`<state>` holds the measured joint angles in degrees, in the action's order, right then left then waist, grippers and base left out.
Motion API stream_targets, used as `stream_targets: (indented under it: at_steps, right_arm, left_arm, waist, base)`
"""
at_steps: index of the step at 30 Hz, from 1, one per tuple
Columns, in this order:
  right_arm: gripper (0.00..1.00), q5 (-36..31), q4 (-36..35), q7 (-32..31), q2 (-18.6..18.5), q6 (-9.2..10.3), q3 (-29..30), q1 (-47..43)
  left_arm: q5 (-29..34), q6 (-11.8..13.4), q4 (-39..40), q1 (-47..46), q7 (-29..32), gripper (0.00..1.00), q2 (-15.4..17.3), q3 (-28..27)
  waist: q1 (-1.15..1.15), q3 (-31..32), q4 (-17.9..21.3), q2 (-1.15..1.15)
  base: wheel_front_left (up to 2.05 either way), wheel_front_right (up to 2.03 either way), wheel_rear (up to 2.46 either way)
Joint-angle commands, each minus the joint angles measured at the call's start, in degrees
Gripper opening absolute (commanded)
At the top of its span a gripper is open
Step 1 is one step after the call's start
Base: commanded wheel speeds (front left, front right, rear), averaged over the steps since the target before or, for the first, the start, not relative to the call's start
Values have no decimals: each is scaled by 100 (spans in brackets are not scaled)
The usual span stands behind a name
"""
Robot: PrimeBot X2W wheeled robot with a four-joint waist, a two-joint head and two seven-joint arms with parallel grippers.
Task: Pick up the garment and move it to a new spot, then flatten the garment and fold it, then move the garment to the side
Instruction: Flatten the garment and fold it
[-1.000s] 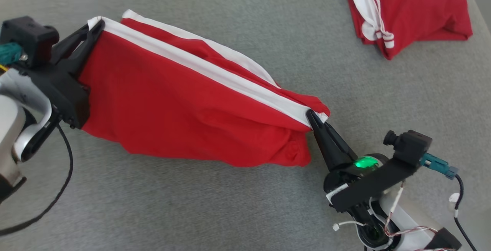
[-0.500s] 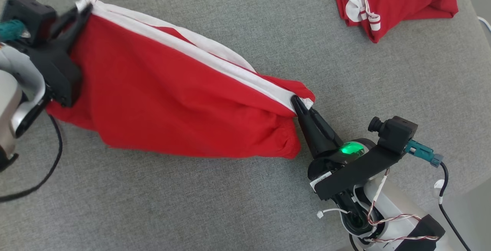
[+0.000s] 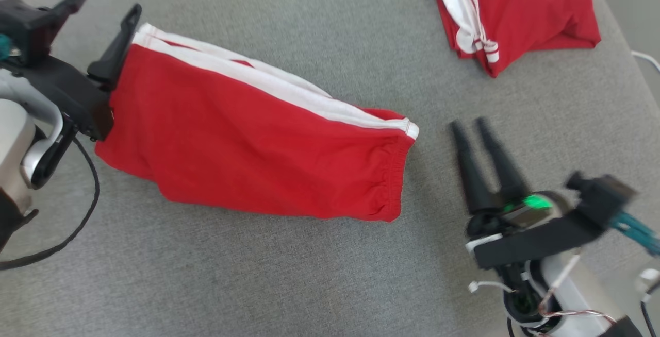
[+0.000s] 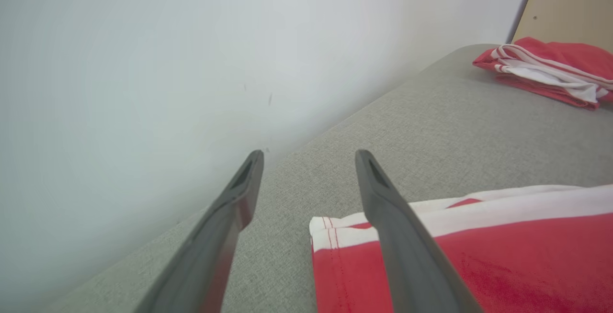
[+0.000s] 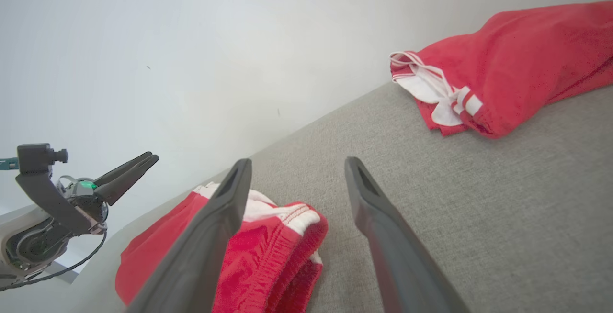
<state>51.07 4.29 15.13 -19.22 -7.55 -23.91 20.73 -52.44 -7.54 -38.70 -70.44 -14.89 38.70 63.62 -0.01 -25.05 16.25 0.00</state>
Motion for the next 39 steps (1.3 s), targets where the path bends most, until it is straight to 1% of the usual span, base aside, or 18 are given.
stream_targets:
  at_steps: [1,3,5,6,9,11,13,15,20,26,29,35,36,37,38,39]
  right_arm:
    - [100,-266,-199,-4,197,11,368,-189]
    - [100,-524,-364,-5,386,11,716,-345]
    - [100,-820,-491,-5,520,11,917,-420]
    - [100,-1221,-564,-4,596,11,1048,-453]
    - [100,-1770,-619,-5,730,11,1144,-532]
    - [100,-2111,-605,-4,809,11,1145,-587]
    - [100,-2241,-592,-4,879,11,1142,-614]
    - [100,-2480,-558,-4,1000,11,1162,-675]
    - [100,-2936,-549,-4,1306,11,1157,-850]
    - [100,-3090,-412,-3,1478,11,1062,-969]
    - [100,-3092,-387,-3,1530,11,1075,-953]
    - [100,-3103,-359,-3,1569,11,1092,-936]
    - [100,-3107,-357,-4,1573,11,1094,-944]
    - [100,-3113,-357,-4,1577,11,1097,-952]
    - [100,-3119,-357,-4,1580,11,1095,-958]
    - [100,-3121,-350,-3,1583,11,1093,-957]
  left_arm:
    - [67,43,139,207,-29,100,35,-296]
    - [167,60,290,462,-27,100,61,-570]
    - [253,76,393,687,-29,100,99,-798]
    - [302,91,463,898,-29,100,103,-1013]
    - [330,84,478,1214,-30,100,74,-1240]
    - [260,65,403,1393,-30,100,39,-1289]
    - [171,52,356,1471,-31,100,15,-1279]
    - [-33,21,307,1582,125,100,-27,-1211]
    - [-307,17,358,1639,553,100,103,-906]
    - [-609,14,362,1619,1096,100,293,-602]
    - [-517,13,272,1525,1300,100,381,-449]
    - [-906,13,131,1574,1970,100,276,-324]
    - [-982,13,144,1579,2058,75,257,-319]
    - [-1008,12,165,1573,2109,29,242,-308]
    - [-1034,12,184,1566,2139,0,228,-304]
    - [-1070,12,195,1577,2200,0,219,-283]
  waist:
    - [1,243,-61,0]
    - [1,318,-82,0]
    - [1,387,-95,0]
    - [1,446,-107,0]
    - [1,525,-125,0]
    - [1,560,-132,0]
    - [1,575,-130,0]
    - [1,599,-113,0]
    - [1,574,-22,0]
    - [1,505,122,0]
    - [1,474,183,0]
    - [1,484,237,0]
    - [1,492,235,0]
    - [1,500,229,0]
    - [1,509,218,0]
    - [1,518,208,0]
  base:
    - [0,0,0]
    - [0,0,0]
    - [0,0,0]
    - [0,0,0]
    - [0,0,0]
    - [0,0,0]
    - [0,0,0]
    - [0,0,0]
    - [0,0,0]
    - [0,0,0]
    - [0,0,0]
    - [0,0,0]
    - [0,0,0]
    - [0,0,0]
    - [0,0,0]
    - [0,0,0]
